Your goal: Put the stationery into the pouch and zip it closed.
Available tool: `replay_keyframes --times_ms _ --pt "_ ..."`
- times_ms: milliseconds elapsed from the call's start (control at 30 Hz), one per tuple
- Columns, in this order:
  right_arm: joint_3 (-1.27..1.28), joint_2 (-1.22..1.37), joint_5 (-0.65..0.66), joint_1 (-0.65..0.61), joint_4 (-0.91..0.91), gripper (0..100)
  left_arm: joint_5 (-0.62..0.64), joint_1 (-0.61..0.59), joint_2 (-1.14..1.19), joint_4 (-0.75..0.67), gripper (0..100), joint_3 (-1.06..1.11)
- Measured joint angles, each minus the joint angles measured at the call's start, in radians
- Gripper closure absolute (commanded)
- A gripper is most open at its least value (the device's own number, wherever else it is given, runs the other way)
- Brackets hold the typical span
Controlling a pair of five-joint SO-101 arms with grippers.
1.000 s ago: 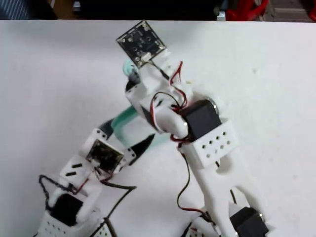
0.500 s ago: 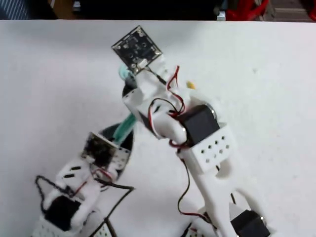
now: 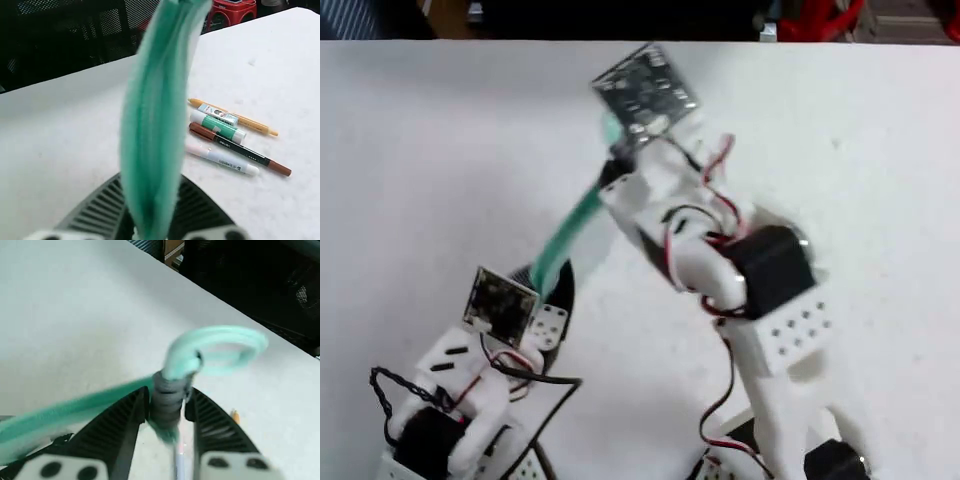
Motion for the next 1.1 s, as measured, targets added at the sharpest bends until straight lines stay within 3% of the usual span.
replay_keyframes --times_ms 467,533,667,767,1100 --pt "-0.054 -0.009 0.008 0.028 0.094 76.5 0.003 -0.011 0.0 -0.02 98 0.002" --pt "-0.054 -0.009 0.075 0.028 0.114 76.6 0.003 -0.026 0.0 -0.02 98 0.002" --pt "-0.031 -0.009 0.333 -0.034 0.161 79.6 0.005 -0.071 0.0 -0.02 98 0.002" --pt "0.017 -0.009 0.371 -0.049 0.158 80.0 0.006 -0.078 0.0 -0.02 98 0.002" --pt "0.33 -0.008 0.299 -0.084 -0.204 74.1 0.006 -0.08 0.0 -0.02 98 0.002"
